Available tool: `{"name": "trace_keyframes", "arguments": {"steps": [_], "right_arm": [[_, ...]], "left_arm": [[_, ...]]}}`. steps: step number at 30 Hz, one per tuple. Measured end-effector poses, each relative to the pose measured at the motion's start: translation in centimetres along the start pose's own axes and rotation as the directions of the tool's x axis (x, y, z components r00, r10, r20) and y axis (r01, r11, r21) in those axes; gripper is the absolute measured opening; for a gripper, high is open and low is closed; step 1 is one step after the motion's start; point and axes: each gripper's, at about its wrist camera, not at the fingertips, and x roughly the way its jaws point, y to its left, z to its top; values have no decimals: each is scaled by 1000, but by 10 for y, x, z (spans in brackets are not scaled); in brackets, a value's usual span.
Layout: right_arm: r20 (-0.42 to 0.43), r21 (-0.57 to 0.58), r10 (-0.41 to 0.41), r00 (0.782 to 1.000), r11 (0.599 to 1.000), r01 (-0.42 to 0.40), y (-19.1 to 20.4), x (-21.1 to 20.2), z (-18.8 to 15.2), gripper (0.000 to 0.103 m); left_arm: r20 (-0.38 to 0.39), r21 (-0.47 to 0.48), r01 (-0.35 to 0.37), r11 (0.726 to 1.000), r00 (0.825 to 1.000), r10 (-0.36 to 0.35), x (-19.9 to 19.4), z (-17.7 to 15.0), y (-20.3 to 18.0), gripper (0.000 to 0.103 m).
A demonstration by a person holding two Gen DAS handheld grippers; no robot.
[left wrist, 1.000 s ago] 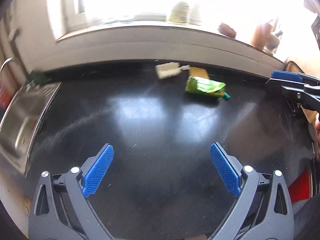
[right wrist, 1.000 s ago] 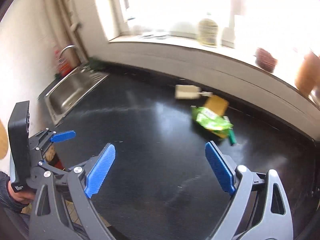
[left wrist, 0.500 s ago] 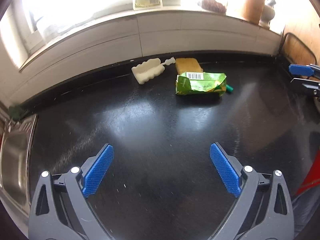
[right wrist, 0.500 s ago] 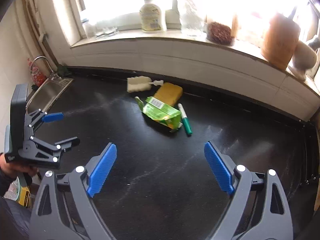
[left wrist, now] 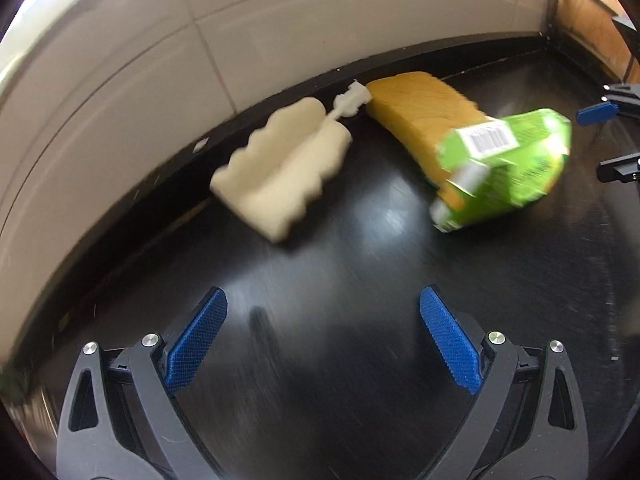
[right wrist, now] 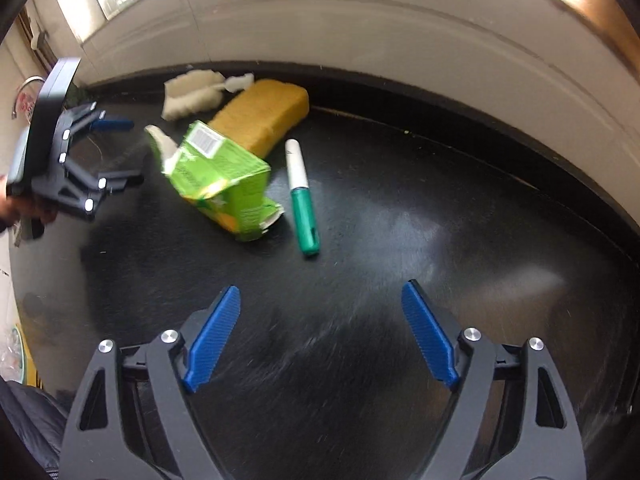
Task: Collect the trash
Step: 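Grasp the white foam piece with the left tool while the right tool grasps the green marker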
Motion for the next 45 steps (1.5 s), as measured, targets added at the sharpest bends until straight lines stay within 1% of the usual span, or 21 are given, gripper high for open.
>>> {"name": "trace_keyframes", "arguments": {"steps": [1, 3, 5, 8, 10, 13, 14, 15, 16, 17, 19, 20, 21, 23, 25, 28, 31, 37, 39, 40, 45], "right_arm": [[-3, -15, 1, 1000, 1000, -1, -1, 7, 4, 76], [-7, -45, 0, 1000, 999, 0, -4, 19, 11, 70], [-5, -70, 8, 1000, 997, -8, -6, 28, 17, 67], [19, -116, 18, 1000, 993, -16, -6, 35, 28, 63], [28, -143, 22, 999, 990, -17, -5, 39, 34, 58], [37, -165, 28, 999, 986, -21, -4, 42, 41, 40], [37, -167, 28, 999, 986, -21, -4, 43, 43, 31], [34, -163, 29, 999, 986, -23, -3, 44, 45, 25], [30, -157, 32, 999, 987, -27, -3, 45, 47, 21], [26, -154, 32, 999, 988, -28, -2, 45, 48, 15], [18, -148, 31, 999, 989, -28, -1, 43, 50, 14], [19, -140, 29, 999, 990, -26, -1, 41, 49, 14], [20, -132, 28, 999, 991, -25, 2, 38, 46, 14], [25, -108, 9, 1000, 994, -7, 2, 31, 43, 14], [30, -82, -6, 1000, 997, 9, 0, 20, 39, 14], [54, -44, -29, 998, 999, 32, 1, -6, 31, 14], [76, -25, -46, 996, 999, 48, 8, -31, 23, 14], [148, 14, -62, 987, 998, 60, 30, -89, -5, 14], [162, 21, -62, 985, 998, 60, 34, -102, -16, 14], [169, 22, -62, 984, 998, 59, 38, -108, -22, 14], [186, 6, -51, 981, 999, 51, 57, -129, -51, 14]], "left_arm": [[19, 6, 14, 1000, 1000, -14, 3, 5, 4, 95], [31, 28, 20, 999, 999, -21, 10, 16, 10, 95], [59, 64, 12, 998, 998, -16, 17, 26, 14, 95], [73, 82, 26, 996, 997, -32, 24, 38, 21, 95], [89, 106, 31, 994, 995, -40, 27, 42, 21, 95], [107, 108, 57, 993, 992, -69, 28, 44, 20, 95], [109, 99, 62, 993, 991, -73, 29, 45, 20, 92], [113, 95, 69, 993, 990, -79, 28, 44, 19, 89], [115, 88, 80, 993, 989, -89, 26, 43, 19, 83], [113, 80, 80, 994, 990, -89, 25, 44, 17, 70], [104, 67, 54, 996, 993, -61, 20, 43, 14, 51], [92, 67, 45, 997, 994, -51, 18, 42, 11, 46], [85, 65, 43, 997, 995, -49, 13, 41, 7, 45], [82, 45, 36, 998, 996, -39, 3, 39, 2, 38], [76, 19, 35, 999, 996, -36, -9, 34, -3, 37], [86, -17, 14, 1000, 996, -12, -36, 25, -14, 37], [99, -85, -3, 996, 995, 11, -69, 11, -25, 37], [118, -173, -64, 983, 989, 85, -131, -20, -51, 37], [120, -212, -66, 975, 988, 93, -149, -32, -60, 37], [119, -224, -71, 972, 988, 99, -158, -36, -77, 37], [126, -243, -71, 967, 987, 104, -182, -59, -119, 37]]}}
